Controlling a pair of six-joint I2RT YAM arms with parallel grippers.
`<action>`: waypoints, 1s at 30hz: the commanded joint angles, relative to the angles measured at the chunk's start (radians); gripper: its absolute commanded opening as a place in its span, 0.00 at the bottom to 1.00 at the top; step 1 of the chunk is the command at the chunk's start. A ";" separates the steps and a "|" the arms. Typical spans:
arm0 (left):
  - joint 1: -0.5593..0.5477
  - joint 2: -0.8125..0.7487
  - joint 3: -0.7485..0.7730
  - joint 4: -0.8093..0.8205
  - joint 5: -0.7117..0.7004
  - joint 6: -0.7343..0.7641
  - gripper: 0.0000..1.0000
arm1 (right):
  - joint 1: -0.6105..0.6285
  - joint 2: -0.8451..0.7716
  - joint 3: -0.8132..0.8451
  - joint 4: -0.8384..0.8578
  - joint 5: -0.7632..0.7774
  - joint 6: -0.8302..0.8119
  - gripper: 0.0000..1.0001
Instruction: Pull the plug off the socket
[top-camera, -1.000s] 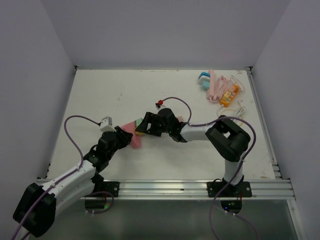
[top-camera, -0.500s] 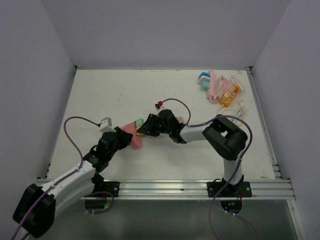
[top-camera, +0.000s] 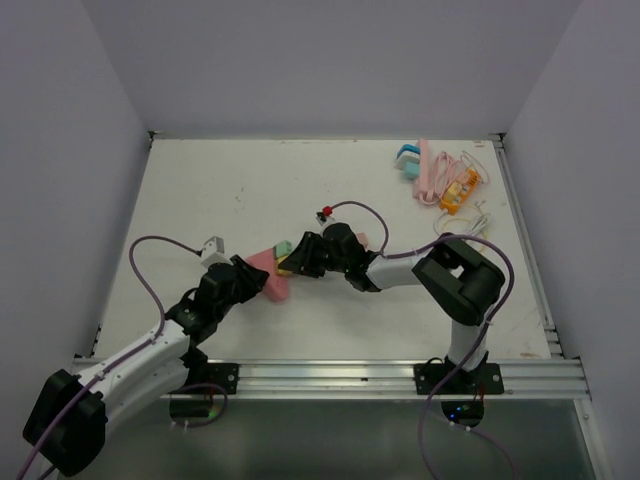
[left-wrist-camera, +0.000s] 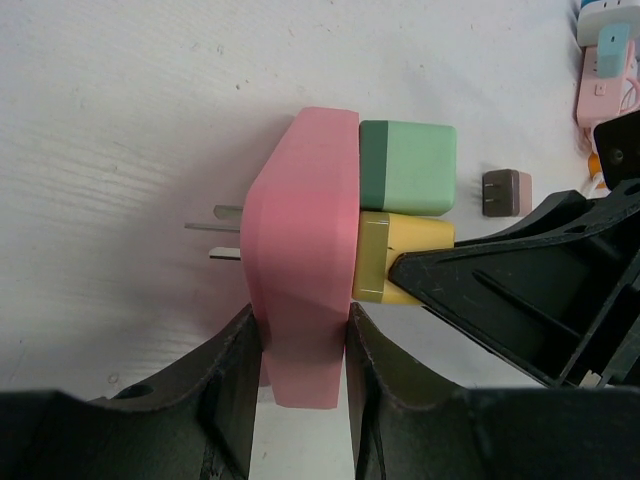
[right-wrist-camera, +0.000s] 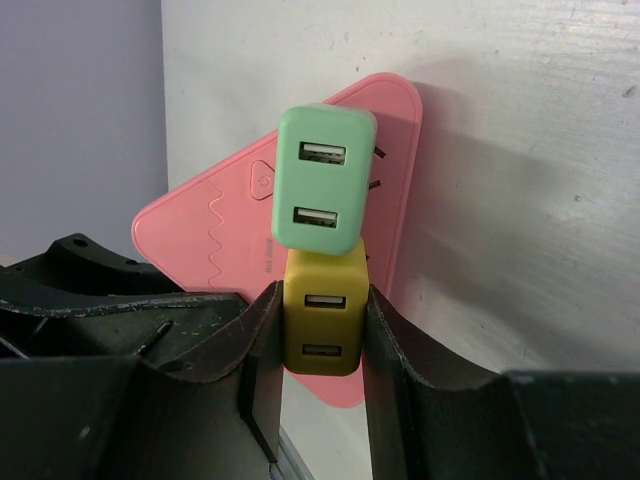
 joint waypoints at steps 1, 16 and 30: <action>0.031 0.025 0.011 -0.191 -0.283 -0.003 0.00 | -0.042 -0.085 -0.035 -0.044 -0.003 -0.013 0.00; 0.031 0.054 0.043 -0.254 -0.334 -0.013 0.00 | -0.128 -0.149 -0.095 -0.059 -0.093 -0.010 0.00; 0.024 0.048 0.083 -0.267 -0.326 0.013 0.00 | -0.131 -0.209 -0.029 -0.323 0.017 -0.132 0.00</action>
